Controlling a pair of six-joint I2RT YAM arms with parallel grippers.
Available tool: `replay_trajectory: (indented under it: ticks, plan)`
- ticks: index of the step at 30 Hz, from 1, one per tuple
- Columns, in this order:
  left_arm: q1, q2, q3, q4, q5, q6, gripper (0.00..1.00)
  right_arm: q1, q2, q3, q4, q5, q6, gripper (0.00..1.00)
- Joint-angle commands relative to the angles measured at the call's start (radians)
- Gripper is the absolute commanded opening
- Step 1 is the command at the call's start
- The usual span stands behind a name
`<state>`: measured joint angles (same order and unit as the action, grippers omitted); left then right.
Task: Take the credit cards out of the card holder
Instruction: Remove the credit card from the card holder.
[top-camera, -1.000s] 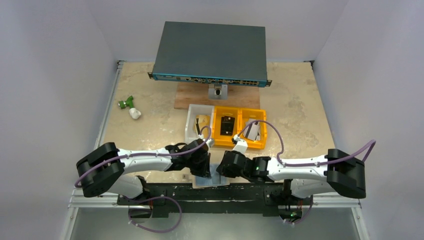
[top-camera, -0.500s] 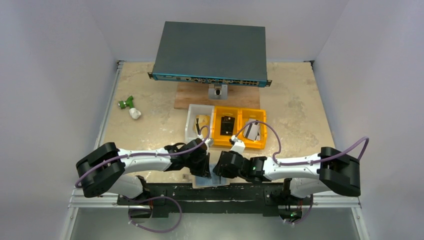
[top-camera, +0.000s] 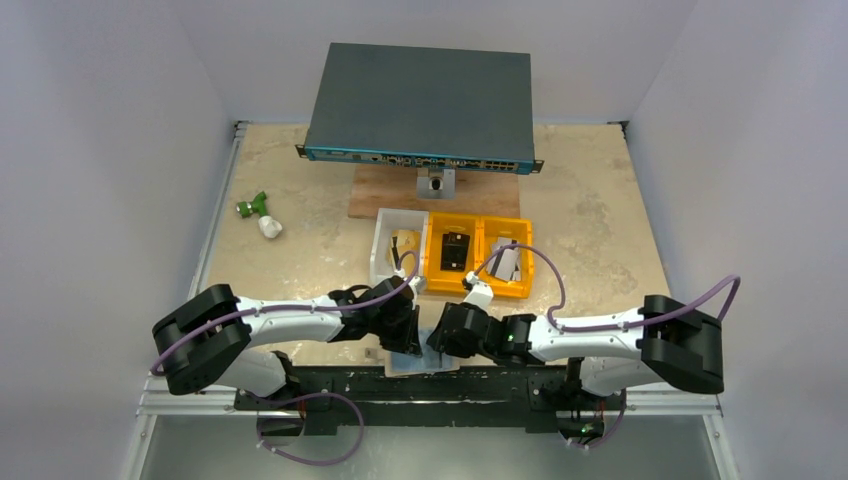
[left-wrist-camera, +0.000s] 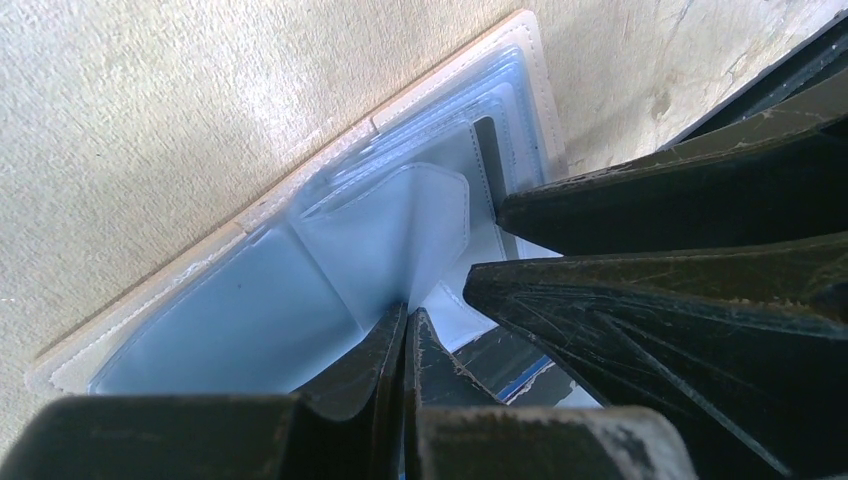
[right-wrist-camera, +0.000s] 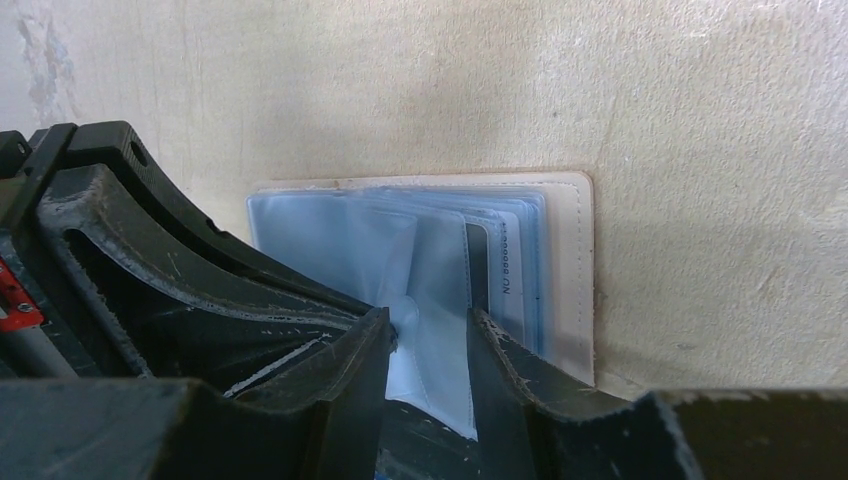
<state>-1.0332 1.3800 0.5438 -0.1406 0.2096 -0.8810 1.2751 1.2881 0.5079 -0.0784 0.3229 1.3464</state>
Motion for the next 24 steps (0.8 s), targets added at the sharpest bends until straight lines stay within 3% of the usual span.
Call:
replay_trajectory:
  ticks: [1, 8, 16, 20, 24]
  plan:
    - [0.004, 0.027, -0.031, -0.072, -0.028, 0.002, 0.0, -0.002, 0.024, -0.006, 0.038, -0.012, 0.003, 0.35]
    - [0.004, 0.017, -0.027, -0.064, -0.022, 0.005, 0.0, -0.001, 0.119, 0.025, 0.117, -0.055, -0.013, 0.31]
    - [0.005, -0.036, -0.01, -0.103, -0.022, 0.016, 0.0, -0.002, 0.025, -0.019, 0.094, -0.022, 0.02, 0.24]
    - [0.005, -0.077, 0.007, -0.144, -0.026, 0.021, 0.01, -0.004, 0.0, -0.03, 0.103, -0.02, 0.016, 0.28]
    - [0.005, -0.114, 0.024, -0.21, -0.045, 0.026, 0.1, -0.003, 0.007, -0.042, 0.152, -0.037, 0.01, 0.34]
